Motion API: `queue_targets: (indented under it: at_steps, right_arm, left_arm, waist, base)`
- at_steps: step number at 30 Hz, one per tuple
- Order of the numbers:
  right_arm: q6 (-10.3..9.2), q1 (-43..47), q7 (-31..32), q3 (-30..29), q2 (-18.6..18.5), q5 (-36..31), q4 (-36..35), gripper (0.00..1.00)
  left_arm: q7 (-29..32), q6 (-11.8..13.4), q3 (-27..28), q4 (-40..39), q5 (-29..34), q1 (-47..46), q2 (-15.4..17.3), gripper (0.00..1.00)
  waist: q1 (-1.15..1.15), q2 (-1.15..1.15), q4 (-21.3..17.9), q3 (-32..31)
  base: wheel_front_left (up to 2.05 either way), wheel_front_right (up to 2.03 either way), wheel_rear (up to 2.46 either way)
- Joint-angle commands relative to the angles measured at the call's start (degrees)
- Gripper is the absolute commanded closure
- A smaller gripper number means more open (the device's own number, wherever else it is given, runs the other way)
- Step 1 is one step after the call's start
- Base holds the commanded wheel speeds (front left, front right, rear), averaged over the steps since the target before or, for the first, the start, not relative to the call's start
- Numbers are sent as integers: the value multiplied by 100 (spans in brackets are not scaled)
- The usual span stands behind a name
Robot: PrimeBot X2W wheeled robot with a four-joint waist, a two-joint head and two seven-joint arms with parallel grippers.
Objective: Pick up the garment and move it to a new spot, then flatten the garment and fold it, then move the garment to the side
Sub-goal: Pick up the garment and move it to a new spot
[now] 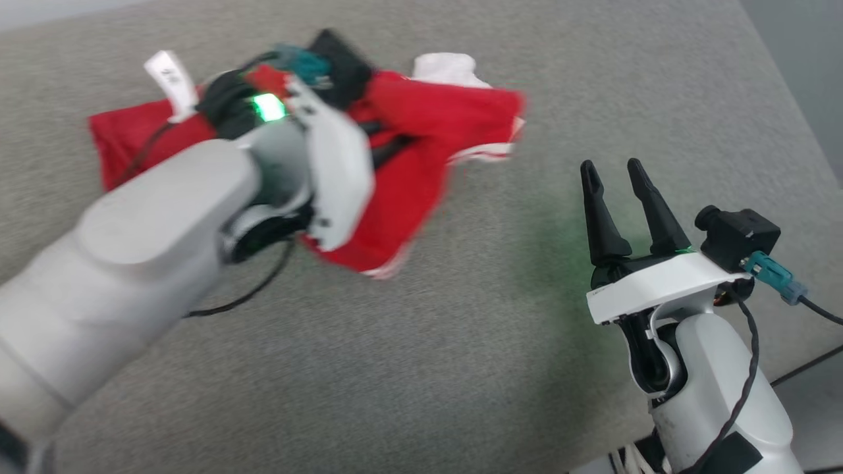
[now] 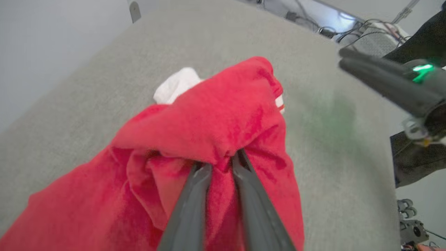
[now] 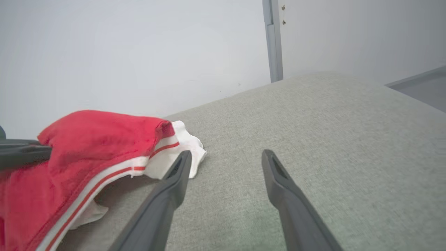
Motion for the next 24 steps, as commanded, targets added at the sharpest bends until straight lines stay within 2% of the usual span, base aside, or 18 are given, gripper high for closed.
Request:
queue_targets:
  at_steps: [1, 4, 9, 15, 19, 22, 23, 24]
  right_arm:
    - [1, 36, -27, 0, 26, 93, -27, 0]
    - [0, 105, -26, 33, 28, 217, -43, 0]
    - [1, 99, -27, 135, 27, 430, -87, 0]
    - [0, 38, -27, 277, 24, 669, -166, 0]
    - [0, 25, -27, 369, 24, 788, -186, 0]
    - [1, 27, -27, 358, 24, 795, -181, 0]
    - [0, 36, -27, 336, 24, 780, -169, 0]
    - [0, 43, -27, 310, 24, 746, -147, 0]
  left_arm:
    - [174, 17, -66, 43, -98, 81, 186, 100]
    - [697, 16, -126, -30, 139, 264, 455, 100]
    - [1458, 16, -141, -83, 438, 511, 729, 100]
    - [1966, 24, -193, 127, 460, 488, 679, 100]
    - [2418, 32, -260, 165, 767, 637, 698, 100]
    - [2398, 32, -274, 159, 758, 667, 711, 100]
    - [2344, 38, -274, 155, 733, 651, 704, 95]
    - [2294, 38, -267, 141, 727, 624, 694, 76]
  waist:
    - [0, 0, -190, 119]
    - [0, 0, -271, 143]
    - [0, 0, -425, 276]
    - [0, 0, -621, 525]
    - [0, 0, -732, 653]
    - [0, 0, -737, 660]
    - [0, 0, -719, 648]
    - [0, 0, -687, 624]
  base:
    - [0, 0, 0]
    - [0, 0, 0]
    - [0, 0, 0]
    - [0, 0, 0]
    - [0, 0, 0]
    - [0, 0, 0]
    - [0, 0, 0]
    - [0, 0, 0]
